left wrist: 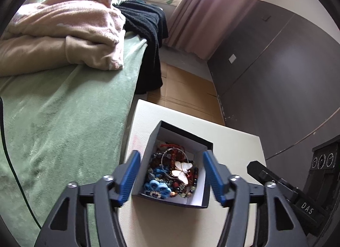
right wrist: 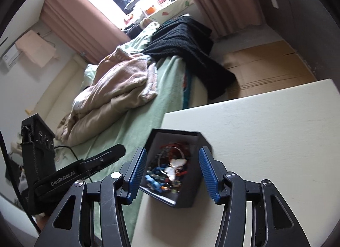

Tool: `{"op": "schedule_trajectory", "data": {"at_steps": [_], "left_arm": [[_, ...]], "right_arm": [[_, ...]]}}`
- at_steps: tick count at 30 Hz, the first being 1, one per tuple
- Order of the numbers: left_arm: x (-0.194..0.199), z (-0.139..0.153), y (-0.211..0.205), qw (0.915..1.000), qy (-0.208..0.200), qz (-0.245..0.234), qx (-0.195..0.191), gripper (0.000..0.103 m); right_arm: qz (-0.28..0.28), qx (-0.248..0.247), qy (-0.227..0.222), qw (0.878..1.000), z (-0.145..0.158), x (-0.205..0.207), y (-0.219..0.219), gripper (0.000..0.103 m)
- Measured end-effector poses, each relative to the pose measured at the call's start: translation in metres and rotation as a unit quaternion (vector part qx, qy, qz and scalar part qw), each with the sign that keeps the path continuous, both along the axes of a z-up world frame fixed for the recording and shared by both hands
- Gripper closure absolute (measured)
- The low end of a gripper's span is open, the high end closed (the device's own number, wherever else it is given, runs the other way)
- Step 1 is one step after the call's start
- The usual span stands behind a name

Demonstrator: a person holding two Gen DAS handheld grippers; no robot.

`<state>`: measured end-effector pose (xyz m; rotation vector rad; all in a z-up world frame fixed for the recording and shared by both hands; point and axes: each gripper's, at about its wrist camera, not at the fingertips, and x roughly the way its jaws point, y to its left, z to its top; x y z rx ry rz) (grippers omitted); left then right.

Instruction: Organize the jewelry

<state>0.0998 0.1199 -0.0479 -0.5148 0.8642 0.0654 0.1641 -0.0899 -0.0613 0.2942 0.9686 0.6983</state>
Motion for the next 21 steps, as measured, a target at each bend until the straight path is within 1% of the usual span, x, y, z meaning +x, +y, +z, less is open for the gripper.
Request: {"op": "schedule_trajectory", "data": {"at_steps": [2,4,7,9,12,13,16,18,20,21], "left_arm": [[-0.002,0.002,-0.007,0.9999,-0.002,-0.004,0.009,0.036],[-0.005,0.003,-0.013,0.9998,-0.004,-0.01,0.017,0.035],[-0.012,0.007,-0.024,0.9993,-0.012,-0.011,0.035,0.035],[-0.018,0.012,-0.034,0.9981,-0.023,-0.017,0.055,0.034],[-0.024,0.016,-0.05,0.9955,-0.034,-0.026,0.084,0.027],[-0.026,0.017,-0.054,0.9948,-0.037,-0.028,0.09,0.025],[-0.033,0.021,-0.07,0.9912,-0.049,-0.038,0.117,0.023],[-0.038,0.024,-0.082,0.988,-0.06,-0.045,0.135,0.021],[-0.043,0.025,-0.089,0.9871,-0.068,-0.049,0.136,0.018],[-0.045,0.025,-0.091,0.9872,-0.072,-0.051,0.133,0.016]], "right_arm": [[-0.007,-0.007,-0.002,1.0,0.003,-0.003,-0.008,0.049],[-0.013,-0.018,-0.006,1.0,0.005,-0.007,-0.013,0.045],[-0.019,-0.032,-0.013,0.999,0.009,-0.016,-0.021,0.044],[-0.021,-0.04,-0.017,0.999,0.012,-0.022,-0.027,0.044],[-0.026,-0.055,-0.024,0.998,0.016,-0.032,-0.037,0.043],[-0.028,-0.058,-0.026,0.998,0.017,-0.034,-0.04,0.041],[-0.035,-0.062,-0.031,0.997,0.024,-0.04,-0.054,0.035],[-0.041,-0.061,-0.034,0.997,0.03,-0.043,-0.064,0.033],[-0.046,-0.056,-0.036,0.997,0.035,-0.047,-0.073,0.027],[-0.047,-0.055,-0.038,0.997,0.038,-0.048,-0.078,0.02]]}}
